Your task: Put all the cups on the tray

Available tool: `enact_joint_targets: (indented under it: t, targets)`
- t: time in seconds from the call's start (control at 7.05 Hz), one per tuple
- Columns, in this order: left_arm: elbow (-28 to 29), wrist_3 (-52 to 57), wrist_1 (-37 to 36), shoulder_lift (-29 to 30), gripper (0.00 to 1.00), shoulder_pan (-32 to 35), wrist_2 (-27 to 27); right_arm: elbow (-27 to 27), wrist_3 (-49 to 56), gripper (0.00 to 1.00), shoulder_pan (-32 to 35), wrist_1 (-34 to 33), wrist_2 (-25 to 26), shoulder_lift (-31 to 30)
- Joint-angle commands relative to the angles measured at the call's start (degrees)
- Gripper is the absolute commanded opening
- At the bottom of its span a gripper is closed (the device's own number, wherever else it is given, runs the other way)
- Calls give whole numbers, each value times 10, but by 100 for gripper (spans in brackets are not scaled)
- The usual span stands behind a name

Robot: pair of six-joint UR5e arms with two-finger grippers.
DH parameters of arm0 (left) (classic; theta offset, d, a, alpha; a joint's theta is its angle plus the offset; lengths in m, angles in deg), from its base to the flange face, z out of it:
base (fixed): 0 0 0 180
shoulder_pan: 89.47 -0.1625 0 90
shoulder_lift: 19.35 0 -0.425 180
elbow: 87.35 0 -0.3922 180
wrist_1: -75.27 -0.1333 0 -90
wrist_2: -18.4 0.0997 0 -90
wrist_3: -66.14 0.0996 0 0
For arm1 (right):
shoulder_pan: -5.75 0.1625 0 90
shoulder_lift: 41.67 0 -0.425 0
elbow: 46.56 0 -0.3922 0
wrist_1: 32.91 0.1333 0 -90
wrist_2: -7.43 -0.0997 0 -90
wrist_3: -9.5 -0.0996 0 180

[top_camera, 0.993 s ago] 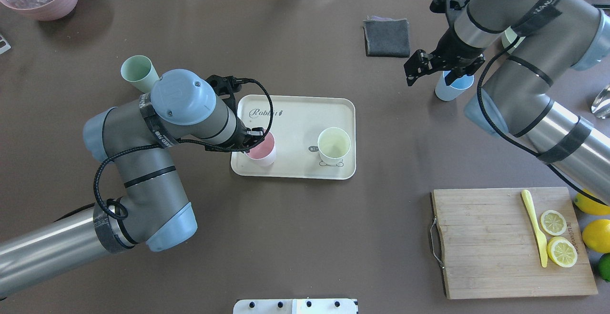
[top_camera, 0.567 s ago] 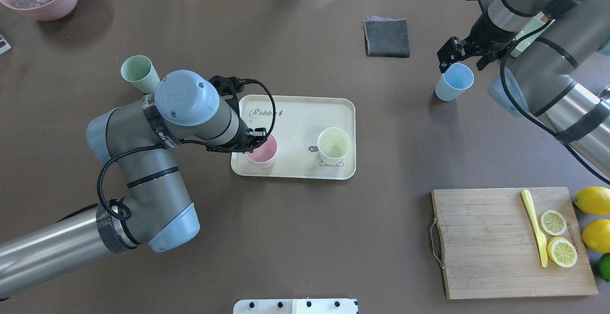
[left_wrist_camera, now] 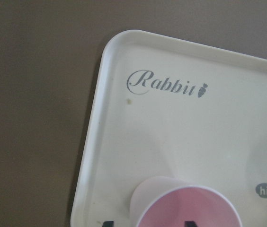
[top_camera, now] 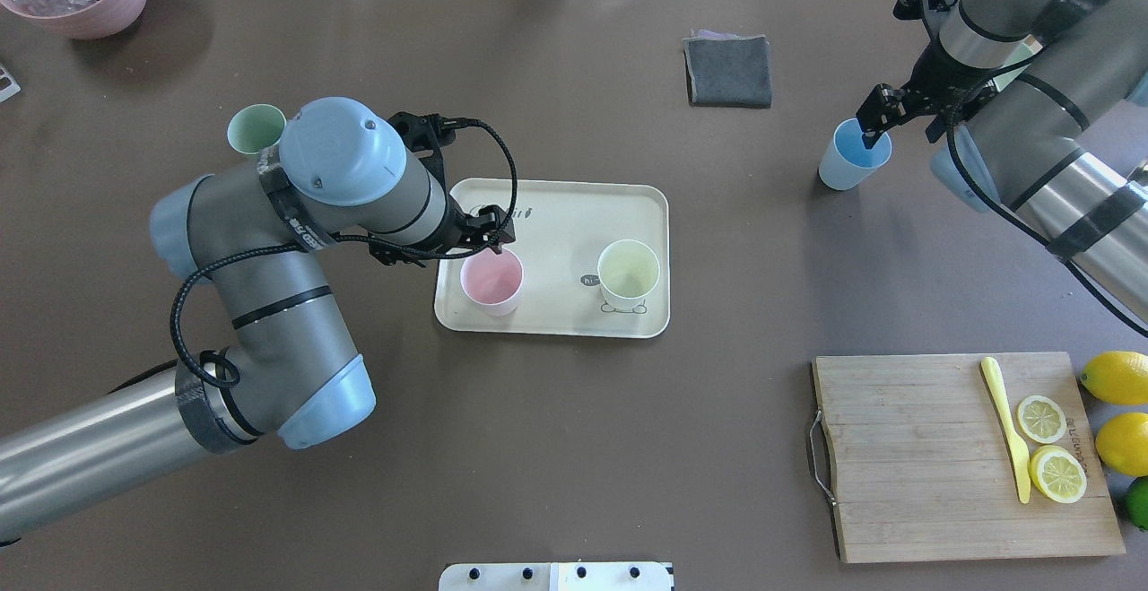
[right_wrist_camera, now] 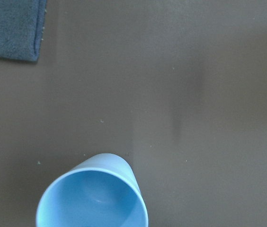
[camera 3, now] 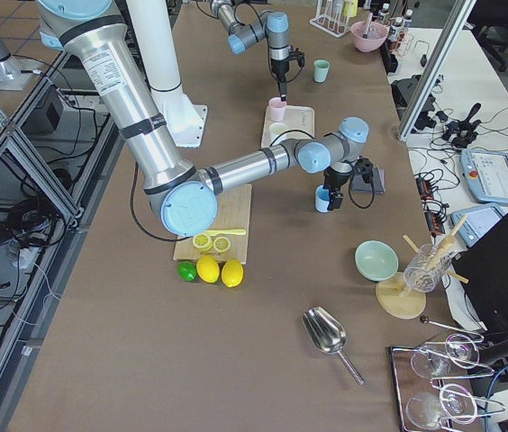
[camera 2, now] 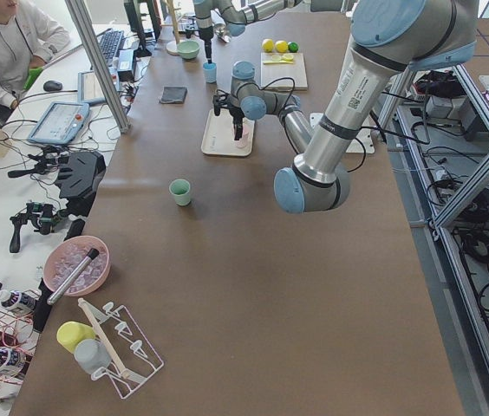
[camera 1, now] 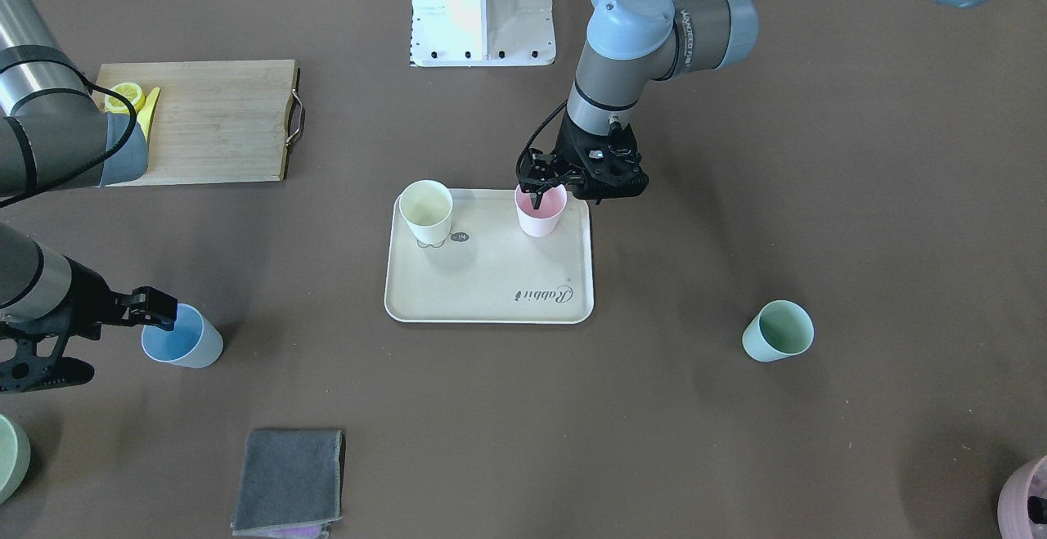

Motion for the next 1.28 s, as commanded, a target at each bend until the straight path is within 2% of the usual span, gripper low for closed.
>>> enact_joint_targets:
  t: [0.0, 0.14, 0.28, 0.57, 0.71, 0.85, 1.13]
  targets:
    - [-32, 80, -40, -23, 97, 54, -17, -19, -1, 59, -4, 0, 0, 2]
    - [-60, 122, -59, -42, 97, 94, -55, -32, -5, 48, -8, 21, -1, 2]
    - [-76, 168, -68, -64, 97, 126, -72, -38, -8, 0, -9, 31, -5, 4]
    - [-77, 273, -68, -114, 97, 195, -106, -21, -50, 0, -15, 27, -13, 26]
    - [-70, 338, -68, -135, 97, 218, -110, 14, -95, 0, -30, 24, -20, 29]
    - [-50, 370, -61, -148, 97, 227, -109, 40, -154, 0, -53, 23, -25, 45]
    - [-13, 412, -55, -148, 97, 237, -106, 44, -260, 0, -109, 23, -20, 104]
